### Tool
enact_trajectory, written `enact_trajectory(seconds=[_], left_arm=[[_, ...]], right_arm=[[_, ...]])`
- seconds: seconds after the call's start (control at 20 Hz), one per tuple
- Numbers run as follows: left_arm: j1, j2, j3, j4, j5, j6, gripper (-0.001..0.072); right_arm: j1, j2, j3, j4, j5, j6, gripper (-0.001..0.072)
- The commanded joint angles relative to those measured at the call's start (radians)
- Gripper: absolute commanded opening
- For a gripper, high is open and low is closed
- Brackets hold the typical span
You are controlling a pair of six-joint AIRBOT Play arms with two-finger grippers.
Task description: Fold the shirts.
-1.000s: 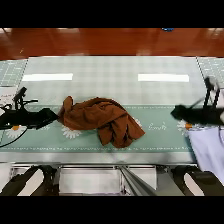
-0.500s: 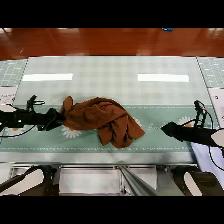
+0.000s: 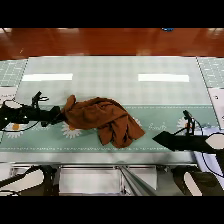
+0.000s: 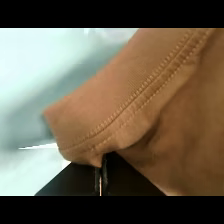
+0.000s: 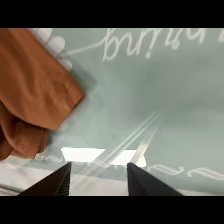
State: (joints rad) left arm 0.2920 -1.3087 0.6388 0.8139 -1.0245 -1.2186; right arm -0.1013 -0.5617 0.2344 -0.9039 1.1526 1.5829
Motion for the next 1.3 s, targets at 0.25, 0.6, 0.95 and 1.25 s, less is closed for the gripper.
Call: enact_trajectory(seconds=[0.25, 0.6, 0.95, 1.25], left_arm=[[0.001, -0.003, 0.034, -0.009, -0.033, 0.049, 0.0015], [0.001, -0.003, 0.034, -0.01, -0.039, 0.048, 0.0015], [0.003, 0.053, 0.134, -0.011, -0.115, 0.047, 0.0015], [0.002, 0.247, 0.564, -0.092, -0.129, -0.06, 0.0015]], right_arm=[[0.042, -0.292, -0.037, 0.328, -0.135, -0.224, 0.0403], [0.286, -0.643, 0.175, 0.334, -0.325, -0.232, 0.0403], [0.363, -0.751, 0.549, 0.251, -0.233, -0.273, 0.0029], [0.214, -0.548, 1.179, -0.195, -0.036, -0.04, 0.0029]])
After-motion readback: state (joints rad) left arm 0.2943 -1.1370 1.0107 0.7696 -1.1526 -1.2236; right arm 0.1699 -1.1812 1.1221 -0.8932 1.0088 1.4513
